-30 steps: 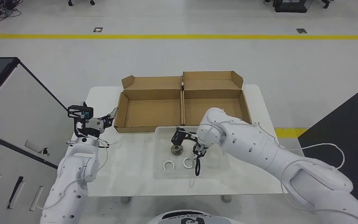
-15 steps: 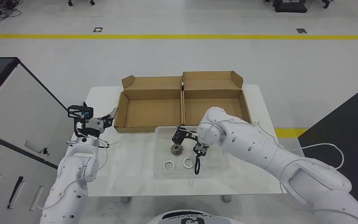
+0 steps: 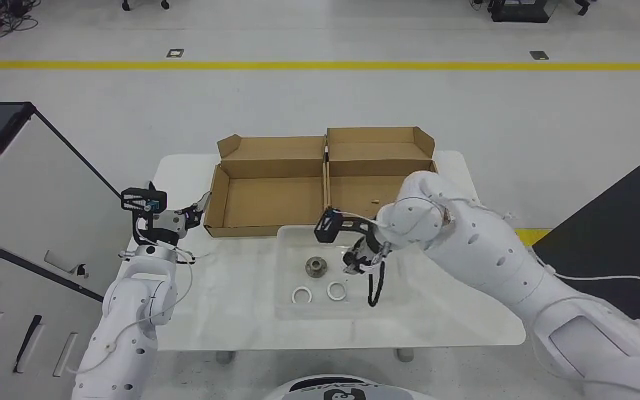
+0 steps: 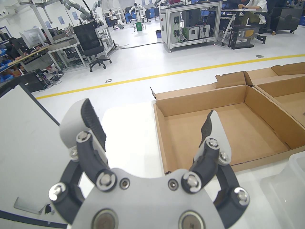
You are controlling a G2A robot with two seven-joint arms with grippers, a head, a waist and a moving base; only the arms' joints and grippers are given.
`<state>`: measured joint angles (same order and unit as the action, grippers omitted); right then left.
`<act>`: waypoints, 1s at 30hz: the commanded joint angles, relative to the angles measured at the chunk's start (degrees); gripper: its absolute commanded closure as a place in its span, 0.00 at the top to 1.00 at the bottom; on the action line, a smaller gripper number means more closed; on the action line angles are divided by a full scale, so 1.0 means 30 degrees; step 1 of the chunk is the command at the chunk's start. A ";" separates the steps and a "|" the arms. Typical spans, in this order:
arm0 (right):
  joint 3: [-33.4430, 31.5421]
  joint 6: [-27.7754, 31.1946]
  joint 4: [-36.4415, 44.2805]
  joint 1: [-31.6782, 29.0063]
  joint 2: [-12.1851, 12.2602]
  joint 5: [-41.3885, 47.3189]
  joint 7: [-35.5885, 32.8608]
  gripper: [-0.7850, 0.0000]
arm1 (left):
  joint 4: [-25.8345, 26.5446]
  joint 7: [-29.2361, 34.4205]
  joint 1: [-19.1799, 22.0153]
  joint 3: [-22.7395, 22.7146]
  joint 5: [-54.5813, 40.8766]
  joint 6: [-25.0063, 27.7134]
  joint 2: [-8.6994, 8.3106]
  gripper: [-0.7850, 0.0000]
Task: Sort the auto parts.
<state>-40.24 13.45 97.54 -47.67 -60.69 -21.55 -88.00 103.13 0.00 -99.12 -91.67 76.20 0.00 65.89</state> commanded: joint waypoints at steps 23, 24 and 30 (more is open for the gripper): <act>-0.4175 0.8396 -0.1195 -0.1894 0.3827 1.4013 0.7440 0.00 | 0.0000 0.0000 0.0000 0.0000 0.0000 0.0000 0.0000 1.00; -0.3831 0.8715 -0.1179 -0.1699 0.3958 1.4373 0.7759 0.00 | 0.0000 0.0000 0.0000 0.0000 0.0000 0.0000 0.0000 1.00; -0.2579 0.9402 -0.1148 -0.0860 0.4334 1.4620 0.8446 0.00 | 0.0000 0.0000 0.0000 0.0000 0.0000 0.0000 0.0000 1.00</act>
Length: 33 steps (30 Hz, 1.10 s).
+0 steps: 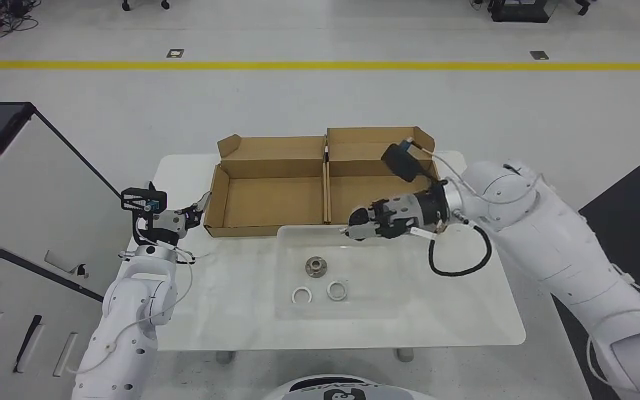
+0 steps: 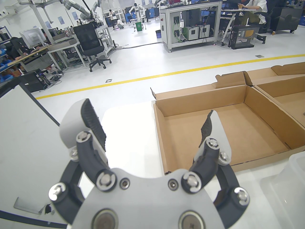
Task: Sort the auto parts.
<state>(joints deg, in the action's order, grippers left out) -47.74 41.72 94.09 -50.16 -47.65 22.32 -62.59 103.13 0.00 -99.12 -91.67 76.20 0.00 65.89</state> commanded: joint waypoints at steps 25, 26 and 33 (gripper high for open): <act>-0.1504 -0.1003 0.0613 0.0020 -0.0431 1.1516 -0.0997 0.00 | 0.0000 0.0000 0.0000 0.0000 0.0000 0.0000 0.0000 1.00; -0.1432 -0.1230 0.0718 0.0136 -0.0550 1.2077 -0.1224 0.00 | 0.0000 0.0000 0.0000 0.0000 0.0000 0.0000 0.0000 1.00; -0.1421 -0.3059 0.0957 0.0757 -0.1669 1.6100 -0.3055 0.00 | 0.0000 0.0000 0.0000 0.0000 0.0000 0.0000 0.0000 1.00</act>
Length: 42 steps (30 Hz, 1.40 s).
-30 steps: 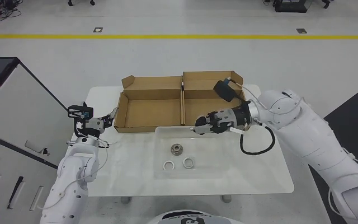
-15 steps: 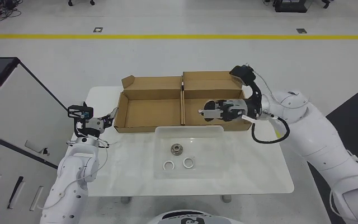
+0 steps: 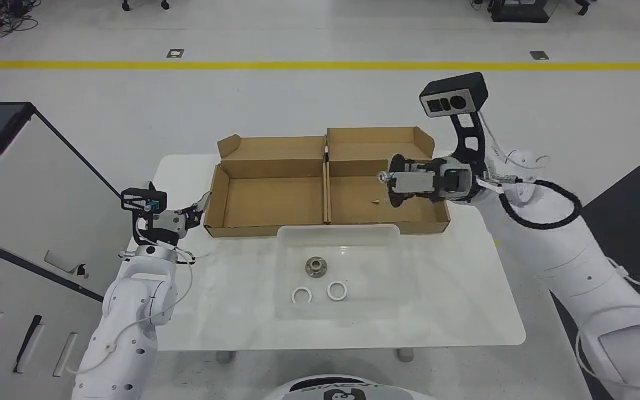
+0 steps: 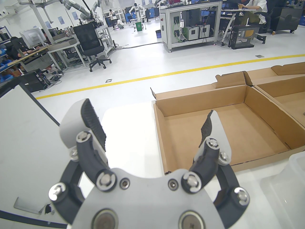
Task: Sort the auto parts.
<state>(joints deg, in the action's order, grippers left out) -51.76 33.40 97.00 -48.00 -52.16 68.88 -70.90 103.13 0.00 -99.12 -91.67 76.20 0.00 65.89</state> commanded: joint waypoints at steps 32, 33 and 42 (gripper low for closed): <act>-0.4644 -0.2191 -0.1852 -0.1862 -0.4585 -0.2097 -0.2186 0.00 | 0.0000 0.0000 0.0000 0.0000 0.0000 0.0000 0.0000 1.00; -0.4639 -0.2221 -0.1850 -0.1937 -0.4648 -0.1738 -0.2216 0.00 | 0.0000 0.0000 0.0000 0.0000 0.0000 0.0000 0.0000 1.00; -0.5021 -0.3779 -0.2043 -0.2480 -0.5427 0.3585 -0.3775 0.00 | 0.0000 0.0000 0.0000 0.0000 0.0000 0.0000 0.0000 1.00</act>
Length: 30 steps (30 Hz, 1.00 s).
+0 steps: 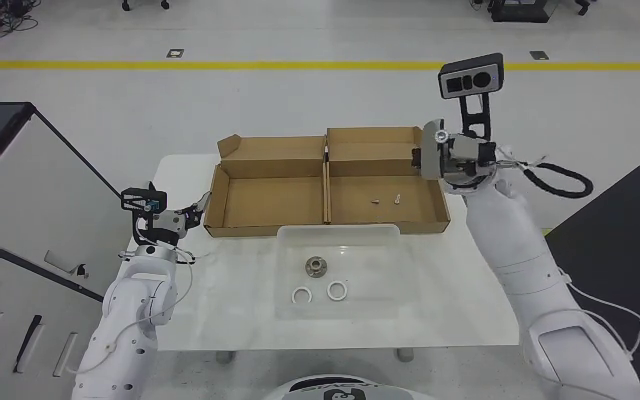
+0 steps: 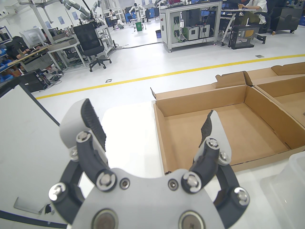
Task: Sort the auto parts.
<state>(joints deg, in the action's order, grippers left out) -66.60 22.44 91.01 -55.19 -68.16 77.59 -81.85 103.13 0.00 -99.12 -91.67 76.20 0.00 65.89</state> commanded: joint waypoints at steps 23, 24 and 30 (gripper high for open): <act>-0.1903 0.0100 -0.0610 0.0068 -0.1044 -0.6218 0.0101 0.00 | 0.0000 0.0000 0.0000 0.0000 0.0000 0.0000 0.0000 1.00; -0.1912 0.0128 -0.0579 0.0027 -0.1055 -0.6312 0.0129 0.00 | 0.0000 0.0000 0.0000 0.0000 0.0000 0.0000 0.0000 1.00; -0.1799 -0.0220 -0.0516 -0.0293 -0.1253 -0.4097 -0.0219 0.00 | 0.0000 0.0000 0.0000 0.0000 0.0000 0.0000 0.0000 1.00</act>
<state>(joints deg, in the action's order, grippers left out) -72.15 22.20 89.57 -55.82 -71.74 62.24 -82.08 103.13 0.00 -99.12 -91.67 76.20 0.00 65.89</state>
